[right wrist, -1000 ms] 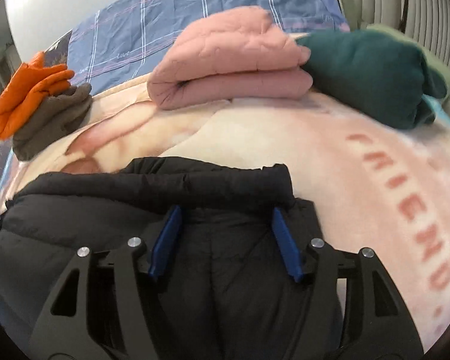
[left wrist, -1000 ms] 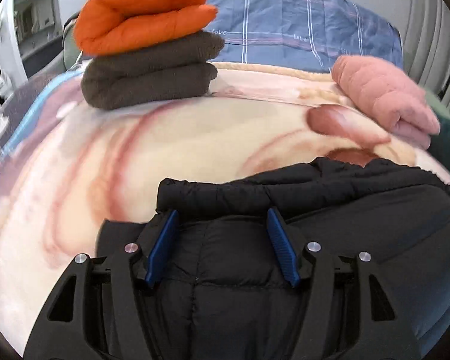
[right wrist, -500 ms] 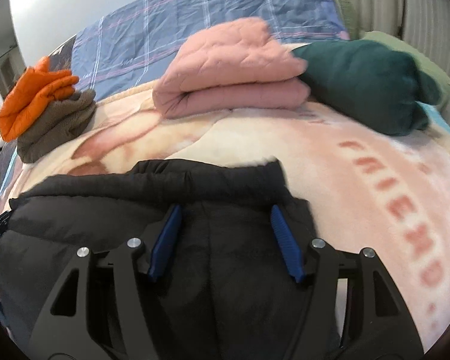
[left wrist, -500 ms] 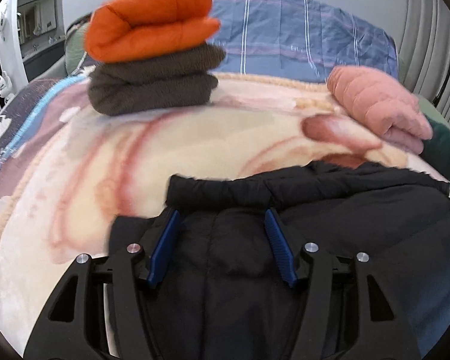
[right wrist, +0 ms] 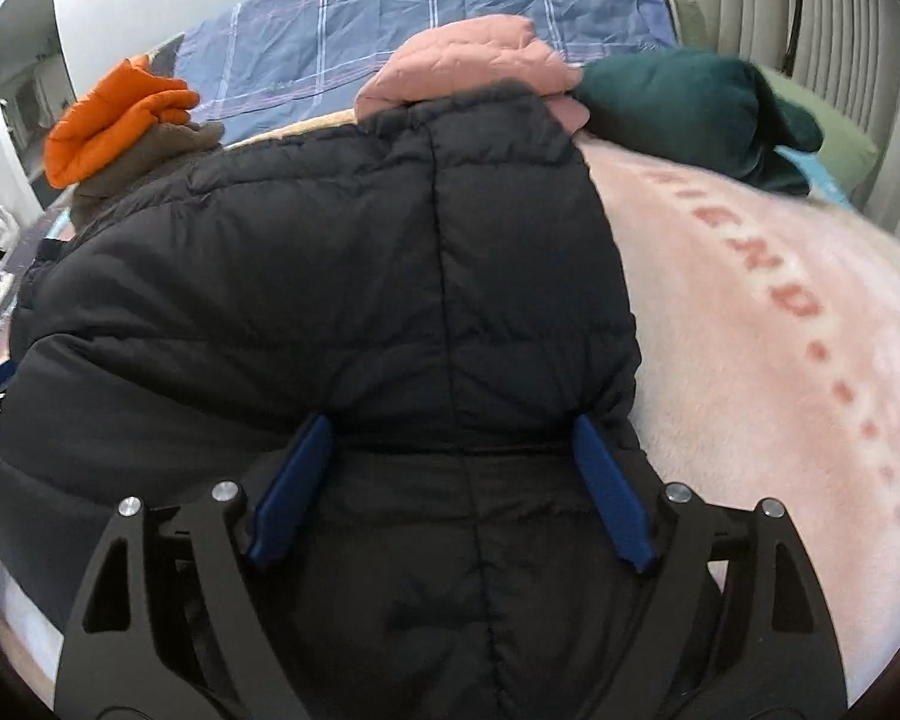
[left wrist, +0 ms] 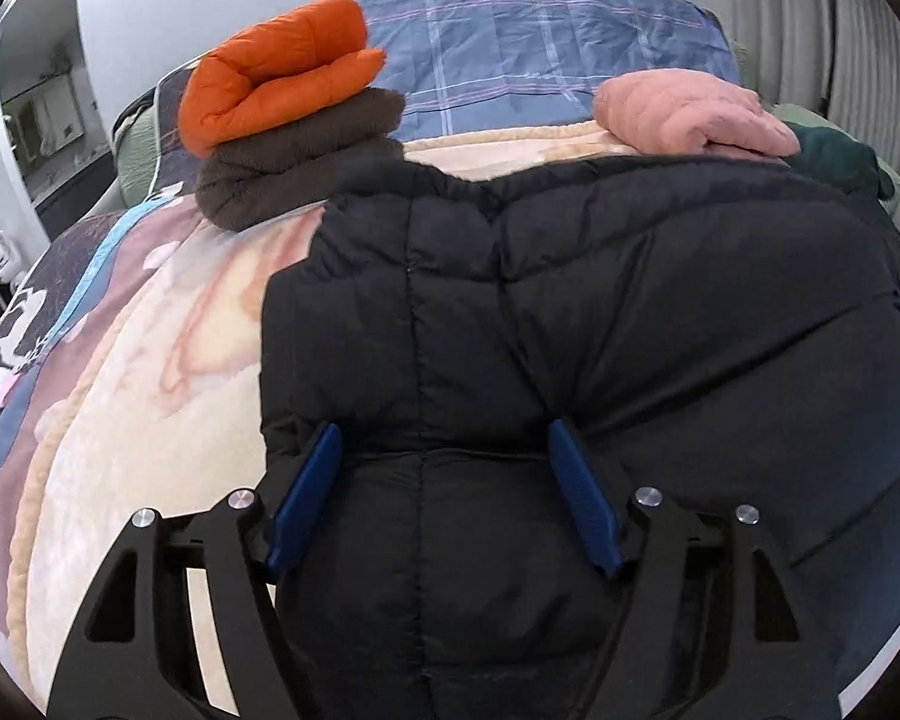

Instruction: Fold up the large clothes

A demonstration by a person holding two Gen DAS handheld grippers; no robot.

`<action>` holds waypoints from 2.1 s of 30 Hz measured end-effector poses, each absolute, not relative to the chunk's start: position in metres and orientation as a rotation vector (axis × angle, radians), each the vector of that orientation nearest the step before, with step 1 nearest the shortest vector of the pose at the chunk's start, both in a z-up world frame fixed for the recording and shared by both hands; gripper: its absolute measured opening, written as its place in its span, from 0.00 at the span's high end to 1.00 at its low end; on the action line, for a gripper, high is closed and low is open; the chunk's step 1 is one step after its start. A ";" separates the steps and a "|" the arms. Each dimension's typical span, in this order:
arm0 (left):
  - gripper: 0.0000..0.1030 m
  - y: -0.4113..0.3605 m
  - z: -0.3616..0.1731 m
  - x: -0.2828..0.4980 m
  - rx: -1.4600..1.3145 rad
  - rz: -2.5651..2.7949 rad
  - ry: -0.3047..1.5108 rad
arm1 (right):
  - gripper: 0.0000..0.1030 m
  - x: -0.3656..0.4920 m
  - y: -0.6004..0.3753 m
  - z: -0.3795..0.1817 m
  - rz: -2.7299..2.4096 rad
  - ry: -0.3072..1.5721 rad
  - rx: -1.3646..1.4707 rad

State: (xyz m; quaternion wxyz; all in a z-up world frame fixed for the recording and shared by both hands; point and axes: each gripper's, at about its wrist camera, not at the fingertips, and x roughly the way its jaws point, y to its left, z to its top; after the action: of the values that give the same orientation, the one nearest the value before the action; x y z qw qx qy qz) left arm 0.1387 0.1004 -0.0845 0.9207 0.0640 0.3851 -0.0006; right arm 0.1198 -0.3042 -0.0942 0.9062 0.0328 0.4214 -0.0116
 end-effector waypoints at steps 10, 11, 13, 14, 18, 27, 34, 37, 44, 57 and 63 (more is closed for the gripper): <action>0.30 0.101 -0.038 0.122 -0.015 -0.099 0.709 | 0.19 0.055 -0.259 -0.045 0.097 0.711 0.183; 0.30 0.097 -0.035 0.126 -0.011 -0.106 0.694 | 0.19 0.051 -0.245 -0.045 0.142 0.704 0.167; 0.30 0.088 -0.038 0.136 0.012 -0.096 0.684 | 0.20 0.048 -0.214 -0.050 0.226 0.701 0.127; 0.30 0.086 -0.043 0.141 0.013 -0.102 0.697 | 0.20 0.049 -0.207 -0.054 0.233 0.714 0.111; 0.27 0.087 -0.086 0.160 0.028 -0.104 0.778 | 0.20 0.080 -0.186 -0.106 0.212 0.861 0.018; 0.27 0.087 -0.091 0.159 0.027 -0.112 0.786 | 0.19 0.085 -0.183 -0.116 0.198 0.907 -0.002; 0.27 0.093 -0.091 0.156 0.003 -0.126 0.769 | 0.20 0.075 -0.178 -0.059 0.188 0.845 0.032; 0.27 0.095 -0.091 0.157 -0.005 -0.130 0.767 | 0.20 0.083 -0.168 -0.025 0.175 0.702 -0.022; 0.24 0.099 -0.092 0.157 -0.038 -0.160 0.766 | 0.33 0.153 -0.172 -0.106 0.127 0.894 -0.011; 0.23 0.099 -0.093 0.154 -0.037 -0.171 0.754 | 0.34 0.177 -0.168 -0.041 0.123 0.857 -0.029; 0.22 0.099 -0.092 0.151 -0.050 -0.180 0.745 | 0.32 0.245 -0.176 -0.067 0.121 0.988 -0.001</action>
State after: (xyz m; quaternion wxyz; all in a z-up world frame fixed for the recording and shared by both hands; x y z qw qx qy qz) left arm 0.1511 0.0995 -0.0923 0.9271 -0.0244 0.3635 -0.0878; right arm 0.2450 -0.1759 -0.0671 0.8786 -0.0006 0.4740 0.0581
